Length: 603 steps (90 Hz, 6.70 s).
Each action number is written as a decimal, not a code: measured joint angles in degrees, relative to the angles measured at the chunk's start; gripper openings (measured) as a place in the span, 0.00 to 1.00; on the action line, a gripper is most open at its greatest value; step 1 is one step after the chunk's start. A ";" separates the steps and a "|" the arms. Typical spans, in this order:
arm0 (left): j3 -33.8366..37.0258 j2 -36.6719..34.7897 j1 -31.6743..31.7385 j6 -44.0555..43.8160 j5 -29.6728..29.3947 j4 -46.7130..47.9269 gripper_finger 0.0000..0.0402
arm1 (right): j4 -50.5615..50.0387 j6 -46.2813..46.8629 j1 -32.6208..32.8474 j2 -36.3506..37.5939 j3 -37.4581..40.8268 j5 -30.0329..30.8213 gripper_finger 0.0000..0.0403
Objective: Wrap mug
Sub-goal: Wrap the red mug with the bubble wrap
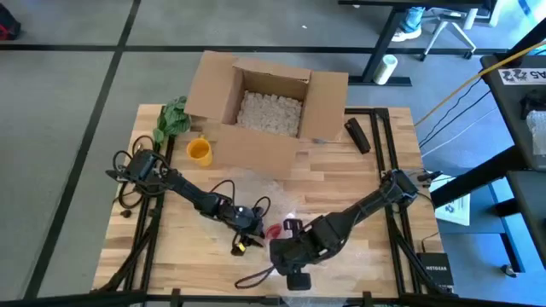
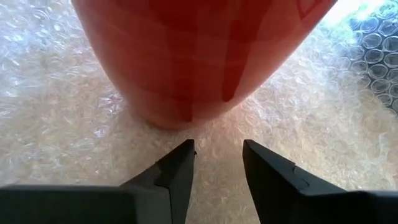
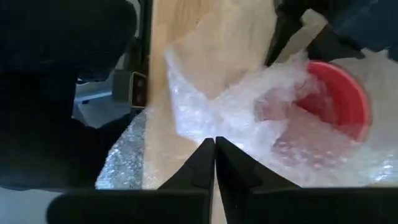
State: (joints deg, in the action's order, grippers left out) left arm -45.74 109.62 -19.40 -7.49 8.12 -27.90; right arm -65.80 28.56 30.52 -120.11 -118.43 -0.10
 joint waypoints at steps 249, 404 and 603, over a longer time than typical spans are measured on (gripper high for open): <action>0.02 -0.02 0.00 1.31 -0.52 -1.48 0.30 | 10.93 -9.80 -10.69 -2.08 13.63 -6.71 0.00; 0.02 -0.07 0.01 1.05 -0.50 -0.98 0.30 | 18.12 -9.55 -9.97 -2.16 18.89 -10.45 0.00; 0.00 0.00 0.00 1.49 -3.41 -0.97 0.30 | 24.12 -9.33 -10.23 -2.27 19.42 -12.57 0.00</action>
State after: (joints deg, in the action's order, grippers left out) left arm -45.74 109.62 -19.40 -6.00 4.71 -28.87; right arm -41.68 19.23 20.29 -122.39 -99.01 -12.67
